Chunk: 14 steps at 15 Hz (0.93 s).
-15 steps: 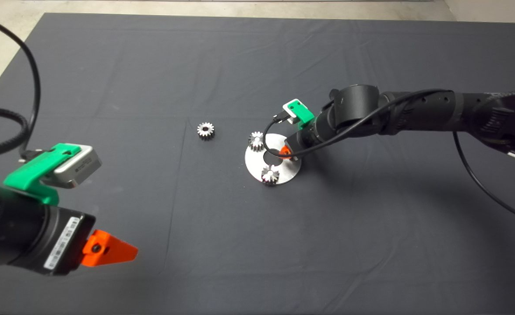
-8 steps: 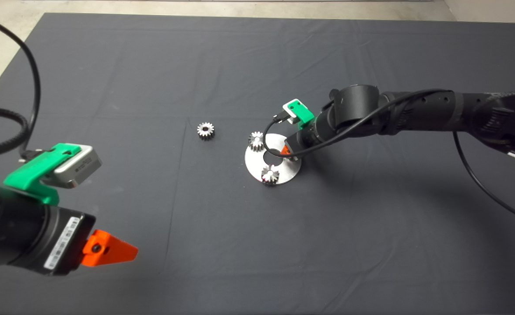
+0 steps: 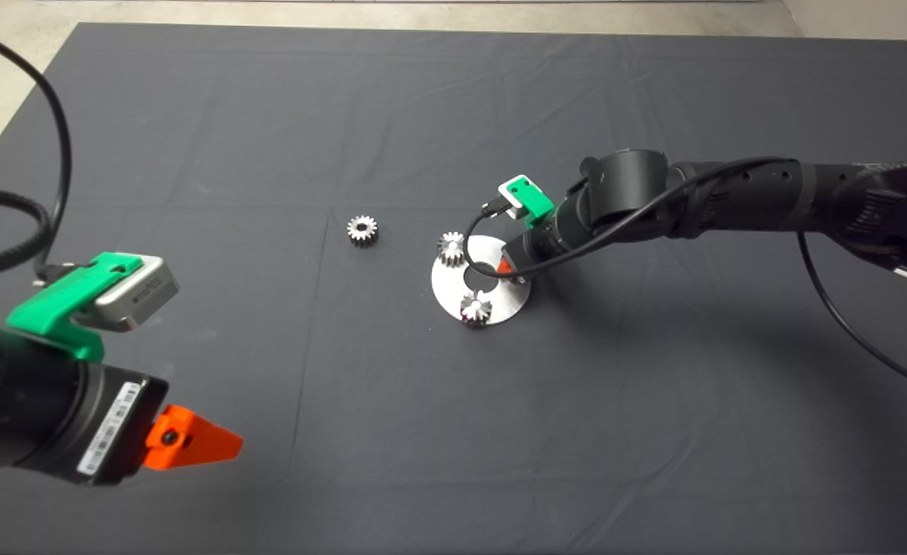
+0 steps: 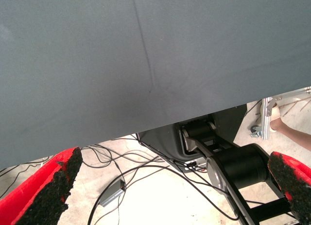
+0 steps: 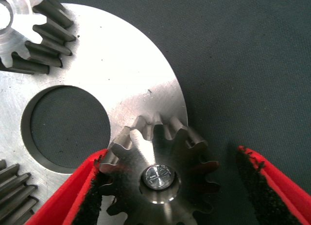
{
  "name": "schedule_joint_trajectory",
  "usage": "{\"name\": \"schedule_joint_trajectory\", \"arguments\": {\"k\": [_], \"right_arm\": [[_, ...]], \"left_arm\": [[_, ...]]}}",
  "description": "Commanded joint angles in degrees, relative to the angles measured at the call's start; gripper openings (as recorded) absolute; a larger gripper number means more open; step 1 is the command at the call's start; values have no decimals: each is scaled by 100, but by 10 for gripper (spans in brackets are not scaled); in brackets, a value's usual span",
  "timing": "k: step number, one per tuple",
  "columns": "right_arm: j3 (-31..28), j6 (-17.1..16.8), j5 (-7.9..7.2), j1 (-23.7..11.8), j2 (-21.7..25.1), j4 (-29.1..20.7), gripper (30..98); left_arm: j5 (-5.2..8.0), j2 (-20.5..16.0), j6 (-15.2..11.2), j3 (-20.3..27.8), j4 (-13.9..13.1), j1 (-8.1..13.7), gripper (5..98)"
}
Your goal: Remove an incorrectly installed larger gear and replace it with the correct smaller gear
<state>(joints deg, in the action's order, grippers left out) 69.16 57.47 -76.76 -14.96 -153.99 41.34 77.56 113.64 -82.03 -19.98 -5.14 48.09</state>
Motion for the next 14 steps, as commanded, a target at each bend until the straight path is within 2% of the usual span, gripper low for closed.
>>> {"name": "schedule_joint_trajectory", "arguments": {"k": [1,4,6,8,10,14], "right_arm": [[-53,19,-163,-122,13,94,685],[-88,19,-172,-122,-13,85,661],[-176,28,-175,-122,-13,85,616],[-185,22,-181,-122,-22,85,616],[-185,28,-181,-122,-13,85,559],[-194,28,-172,-122,-40,85,513]], "left_arm": [[14,5,-15,84,-92,16,983],[14,5,-15,84,-92,16,983],[14,5,-15,84,-92,16,983],[14,5,-15,84,-92,16,983],[14,5,-15,84,-92,16,983],[14,-3,-15,84,-92,16,983]]}}
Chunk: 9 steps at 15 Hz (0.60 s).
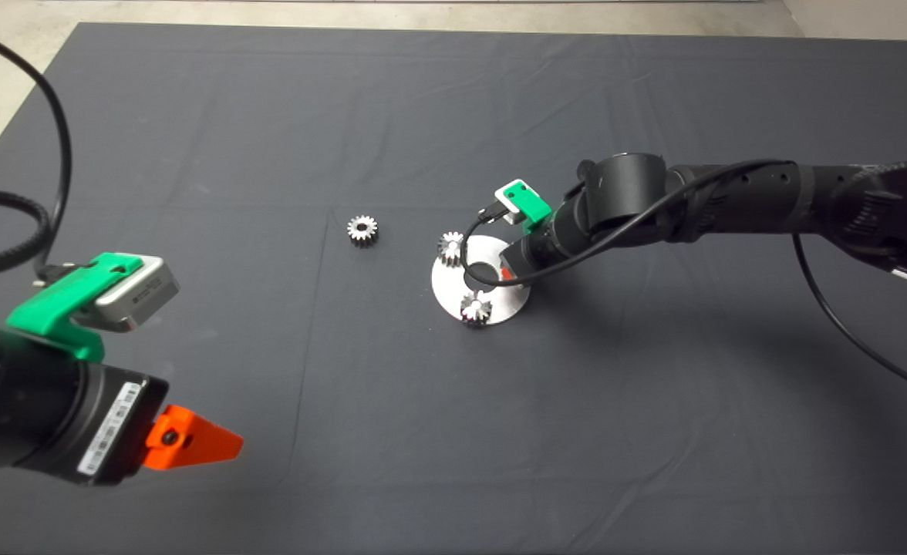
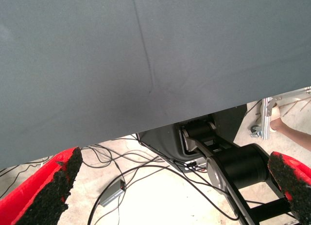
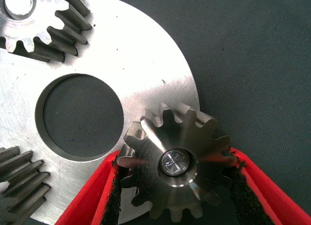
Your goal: Remove an incorrectly installed larger gear and replace it with the correct smaller gear
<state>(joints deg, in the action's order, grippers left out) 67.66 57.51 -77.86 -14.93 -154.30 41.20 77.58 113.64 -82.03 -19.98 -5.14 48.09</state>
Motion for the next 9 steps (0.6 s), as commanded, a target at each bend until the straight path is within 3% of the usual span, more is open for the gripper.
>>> {"name": "schedule_joint_trajectory", "arguments": {"k": [1,9], "right_arm": [[-40,24,-71,-125,-14,98,513],[-59,24,-122,-151,-59,98,487]], "left_arm": [[11,-3,-15,84,-92,16,983],[11,-3,-15,84,-92,16,983]]}}
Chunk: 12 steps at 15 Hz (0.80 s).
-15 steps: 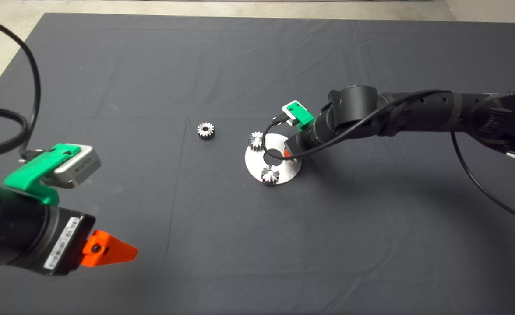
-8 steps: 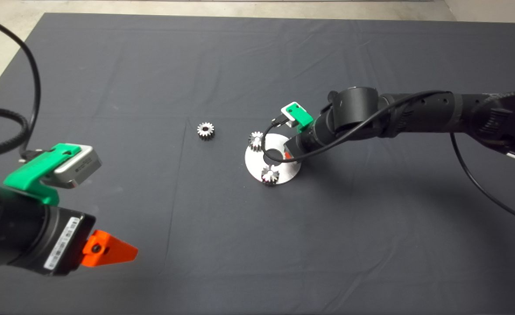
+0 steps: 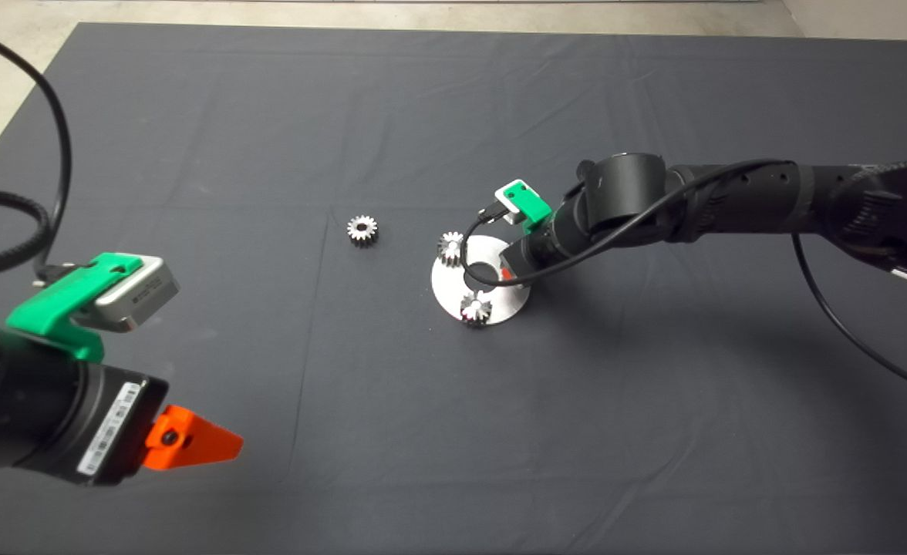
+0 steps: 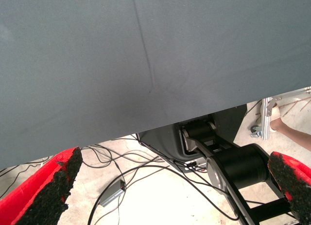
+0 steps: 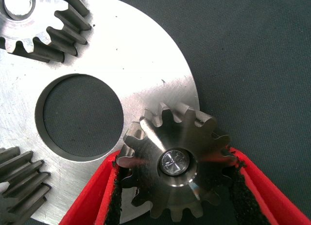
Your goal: Remove an incorrectly installed larger gear and replace it with the correct smaller gear
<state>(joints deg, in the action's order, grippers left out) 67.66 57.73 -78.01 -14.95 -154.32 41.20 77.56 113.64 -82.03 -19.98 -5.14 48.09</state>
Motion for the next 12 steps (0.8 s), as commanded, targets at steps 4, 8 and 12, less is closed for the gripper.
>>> {"name": "schedule_joint_trajectory", "arguments": {"k": [4,8,12], "right_arm": [[-242,5,-141,-201,-86,90,484],[-362,10,-165,-359,-86,54,483],[-422,36,-241,-537,-67,-54,483]], "left_arm": [[14,-12,-15,87,-92,16,983],[14,-12,-15,92,-92,16,983],[14,-12,-15,92,-99,16,983]]}}
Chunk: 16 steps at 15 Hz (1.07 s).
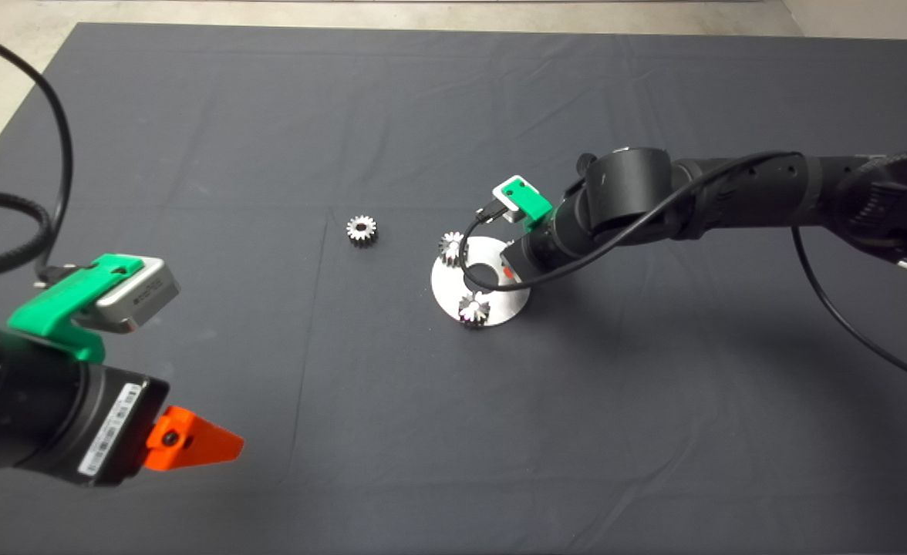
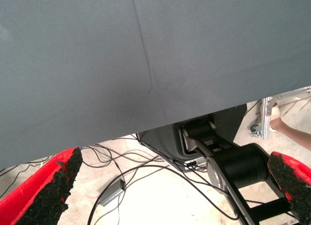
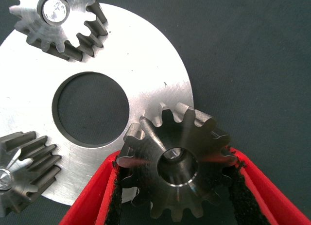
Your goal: Remove an incorrectly installed larger gear and replace it with the correct smaller gear
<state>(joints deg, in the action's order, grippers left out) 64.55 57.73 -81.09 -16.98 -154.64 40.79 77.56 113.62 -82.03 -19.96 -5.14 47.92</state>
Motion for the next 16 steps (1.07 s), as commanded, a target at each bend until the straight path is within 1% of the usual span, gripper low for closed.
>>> {"name": "schedule_joint_trajectory", "arguments": {"k": [1,3,5,6,7,9,12,14,16], "right_arm": [[-128,45,67,-406,-13,-86,483],[-137,54,76,-570,7,-264,483],[-137,62,67,-627,34,-404,483],[-137,62,67,-712,53,-503,483],[-146,62,62,-737,142,-546,483],[-331,62,40,-737,456,-546,483],[-675,53,32,-720,1091,-546,483],[-818,45,32,-689,1413,-519,483],[-978,45,32,-537,1623,-511,482]], "left_arm": [[14,-10,-15,90,-92,33,983],[14,-10,-15,90,-92,33,983],[14,-10,-15,90,-92,33,983],[14,-8,-15,84,-92,33,983],[14,-1,-15,90,-92,33,983],[14,-1,-15,90,-92,33,983],[14,9,-15,90,-92,25,983],[14,17,-15,90,-92,-37,983],[14,17,-15,81,-92,-46,983]]}}
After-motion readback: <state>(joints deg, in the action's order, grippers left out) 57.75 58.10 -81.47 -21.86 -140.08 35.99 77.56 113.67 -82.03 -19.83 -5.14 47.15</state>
